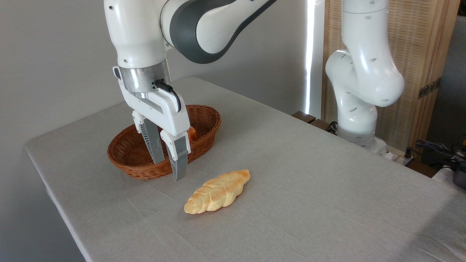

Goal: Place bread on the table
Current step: 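Lower the open gripper into the wicker basket over the small bread roll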

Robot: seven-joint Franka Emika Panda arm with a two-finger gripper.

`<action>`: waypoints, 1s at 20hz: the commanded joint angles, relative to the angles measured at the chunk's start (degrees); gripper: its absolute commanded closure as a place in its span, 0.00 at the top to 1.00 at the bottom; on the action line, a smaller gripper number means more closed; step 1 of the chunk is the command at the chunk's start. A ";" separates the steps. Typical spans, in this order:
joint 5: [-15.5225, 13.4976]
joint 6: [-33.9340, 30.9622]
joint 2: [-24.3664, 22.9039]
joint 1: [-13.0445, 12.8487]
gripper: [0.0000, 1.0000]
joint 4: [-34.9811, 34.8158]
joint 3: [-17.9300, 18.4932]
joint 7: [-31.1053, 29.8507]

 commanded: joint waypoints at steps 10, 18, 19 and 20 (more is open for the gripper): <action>0.15 -1.06 0.19 0.25 1.00 3.17 0.72 -0.44; -4.59 0.60 0.89 -0.89 1.00 2.65 -3.22 -0.71; -5.64 0.43 0.80 -0.89 1.00 2.56 -4.62 -1.14; -6.09 -0.09 0.63 -0.89 1.00 2.38 -5.94 -1.32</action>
